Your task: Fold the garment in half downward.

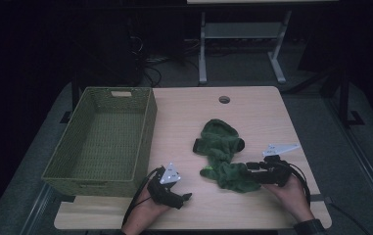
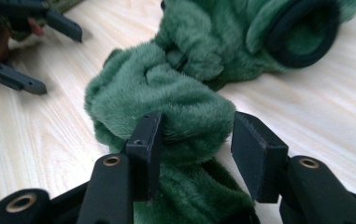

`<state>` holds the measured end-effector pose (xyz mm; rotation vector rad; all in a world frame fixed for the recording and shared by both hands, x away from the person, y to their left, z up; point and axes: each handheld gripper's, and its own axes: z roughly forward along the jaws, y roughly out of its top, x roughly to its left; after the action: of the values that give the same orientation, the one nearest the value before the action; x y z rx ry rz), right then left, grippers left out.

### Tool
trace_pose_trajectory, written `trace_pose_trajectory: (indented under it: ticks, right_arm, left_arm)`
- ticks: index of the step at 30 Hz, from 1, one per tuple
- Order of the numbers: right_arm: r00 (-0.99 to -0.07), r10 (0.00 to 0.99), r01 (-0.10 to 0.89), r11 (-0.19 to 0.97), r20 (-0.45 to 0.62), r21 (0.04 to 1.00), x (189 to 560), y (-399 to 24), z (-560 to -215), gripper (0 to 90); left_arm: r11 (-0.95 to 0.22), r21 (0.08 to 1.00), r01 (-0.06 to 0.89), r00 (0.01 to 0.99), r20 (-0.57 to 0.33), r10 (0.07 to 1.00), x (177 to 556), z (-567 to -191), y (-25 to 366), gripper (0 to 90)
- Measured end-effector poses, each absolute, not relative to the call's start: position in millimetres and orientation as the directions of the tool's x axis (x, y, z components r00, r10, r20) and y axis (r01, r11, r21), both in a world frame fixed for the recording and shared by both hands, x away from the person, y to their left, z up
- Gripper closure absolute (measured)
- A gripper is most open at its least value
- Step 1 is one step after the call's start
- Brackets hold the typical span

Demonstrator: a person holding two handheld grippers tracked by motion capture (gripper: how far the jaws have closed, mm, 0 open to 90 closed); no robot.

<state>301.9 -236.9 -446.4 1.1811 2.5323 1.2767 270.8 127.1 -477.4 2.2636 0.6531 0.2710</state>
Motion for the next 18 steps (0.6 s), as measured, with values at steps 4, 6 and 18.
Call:
trace_pose_trajectory:
  ticks: [4,6,18]
  right_arm:
    - [-0.719,0.64,0.605,0.385,0.271,0.697,306,-233,-451,74.5]
    - [-0.73,0.633,0.586,0.387,0.257,0.712,305,-233,-449,82.2]
    - [-0.806,0.519,0.51,0.369,0.283,0.777,305,-208,-427,89.7]
  left_arm:
    - [-0.587,0.719,0.372,0.847,-0.004,0.531,271,-477,127,13.3]
    - [-0.587,0.719,0.373,0.847,-0.005,0.532,271,-477,127,13.3]
    - [-0.588,0.719,0.37,0.847,-0.001,0.531,271,-477,127,13.3]
